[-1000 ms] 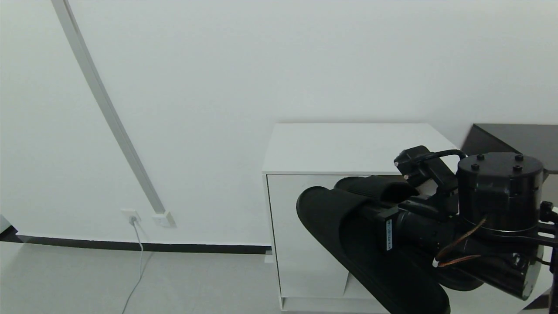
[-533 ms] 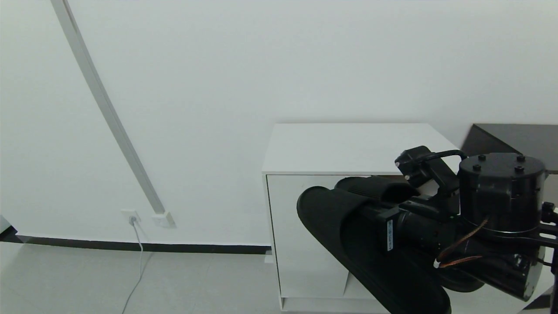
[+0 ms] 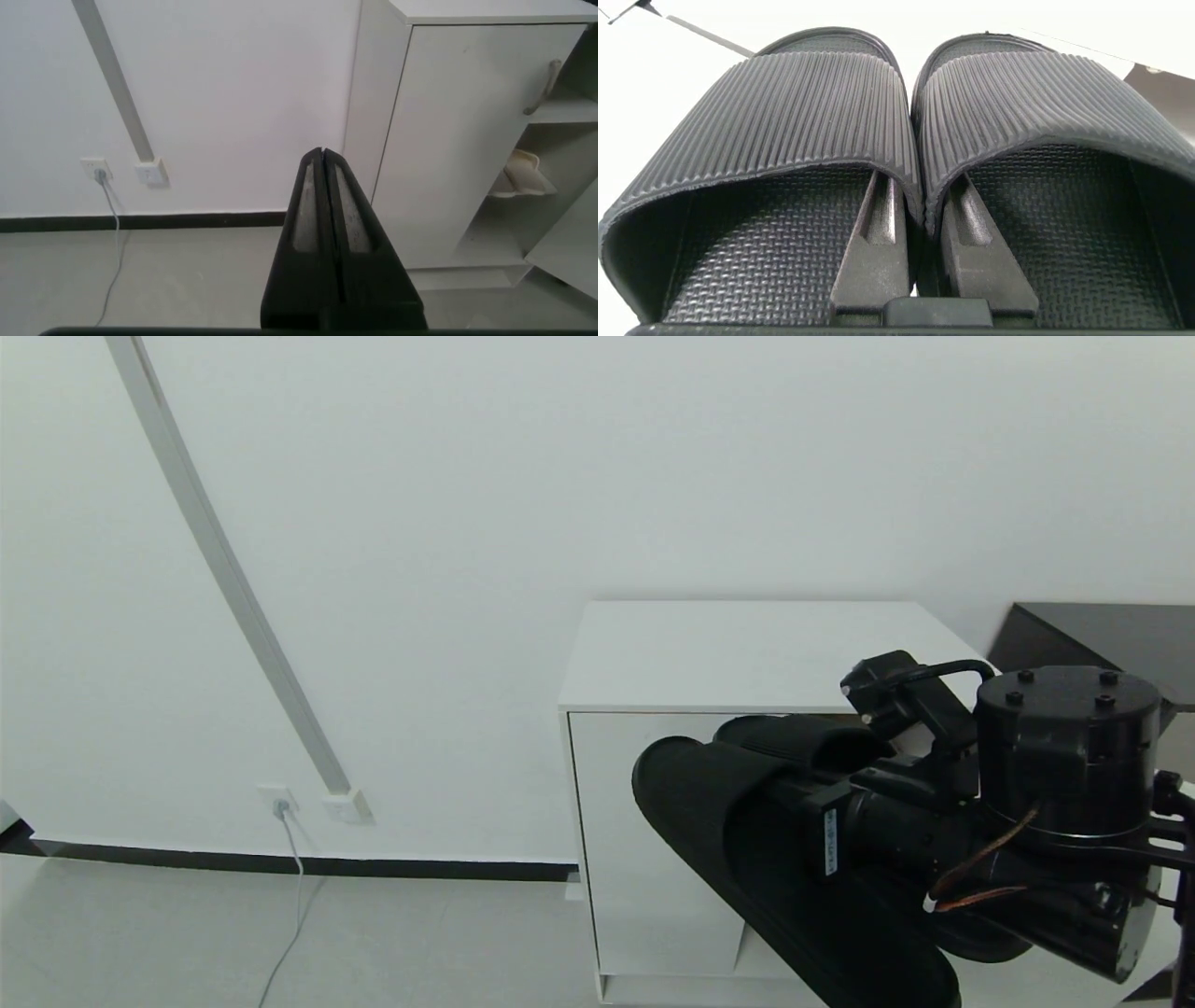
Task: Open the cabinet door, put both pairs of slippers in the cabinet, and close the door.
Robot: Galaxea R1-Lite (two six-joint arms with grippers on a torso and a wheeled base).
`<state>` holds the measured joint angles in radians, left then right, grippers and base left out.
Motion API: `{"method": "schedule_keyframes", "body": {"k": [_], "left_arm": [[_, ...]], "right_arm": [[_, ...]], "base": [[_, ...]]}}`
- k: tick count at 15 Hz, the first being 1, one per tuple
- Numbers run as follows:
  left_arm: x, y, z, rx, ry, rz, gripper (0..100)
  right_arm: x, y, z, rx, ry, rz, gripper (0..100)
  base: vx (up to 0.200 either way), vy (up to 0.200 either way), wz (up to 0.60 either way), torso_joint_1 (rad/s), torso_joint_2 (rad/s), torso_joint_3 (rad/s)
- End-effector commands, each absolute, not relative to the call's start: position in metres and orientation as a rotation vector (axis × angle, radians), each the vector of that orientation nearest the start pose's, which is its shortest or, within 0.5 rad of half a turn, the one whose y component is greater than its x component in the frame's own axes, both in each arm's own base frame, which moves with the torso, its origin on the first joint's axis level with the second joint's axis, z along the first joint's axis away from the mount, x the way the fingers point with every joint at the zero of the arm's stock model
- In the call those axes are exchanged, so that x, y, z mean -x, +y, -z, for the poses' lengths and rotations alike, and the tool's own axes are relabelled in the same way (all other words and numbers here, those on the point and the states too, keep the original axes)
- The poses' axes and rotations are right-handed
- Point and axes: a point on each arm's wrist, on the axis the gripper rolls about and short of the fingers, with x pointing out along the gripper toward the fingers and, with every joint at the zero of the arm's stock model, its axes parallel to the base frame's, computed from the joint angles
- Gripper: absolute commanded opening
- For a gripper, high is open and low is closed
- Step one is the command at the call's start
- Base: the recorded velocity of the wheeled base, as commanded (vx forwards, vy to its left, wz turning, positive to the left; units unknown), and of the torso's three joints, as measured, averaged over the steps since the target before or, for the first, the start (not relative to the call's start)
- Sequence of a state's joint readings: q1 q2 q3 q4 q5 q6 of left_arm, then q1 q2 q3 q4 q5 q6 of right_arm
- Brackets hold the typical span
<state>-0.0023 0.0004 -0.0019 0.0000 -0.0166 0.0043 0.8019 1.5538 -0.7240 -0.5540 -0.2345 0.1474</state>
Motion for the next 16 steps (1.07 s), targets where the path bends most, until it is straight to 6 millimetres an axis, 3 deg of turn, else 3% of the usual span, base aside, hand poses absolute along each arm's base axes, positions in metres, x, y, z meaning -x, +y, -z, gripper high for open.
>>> {"method": "schedule_keyframes", "body": {"k": [1, 13, 16], "left_arm": [[0.0228, -0.0003, -0.0759, -0.005, 0.000, 0.018, 0], [0.0228, -0.0003, -0.0759, -0.005, 0.000, 0.018, 0], [0.0228, -0.0003, -0.0759, -0.003, 0.000, 0.018, 0]], "right_arm": [[-0.1897, 0.1887, -0.1931, -0.002, 0.286, -0.544, 0], [-0.1886, 0.1876, -0.1916, -0.002, 0.291, -0.543, 0], [-0.1887, 0.1876, -0.1906, 0.002, 0.294, -0.543, 0]], "base": [[0.000, -0.200, 0.00, 0.007, 0.00, -0.002], [0.000, -0.200, 0.00, 0.002, 0.00, 0.002], [0.000, 0.000, 0.00, 0.000, 0.00, 0.000]]}}
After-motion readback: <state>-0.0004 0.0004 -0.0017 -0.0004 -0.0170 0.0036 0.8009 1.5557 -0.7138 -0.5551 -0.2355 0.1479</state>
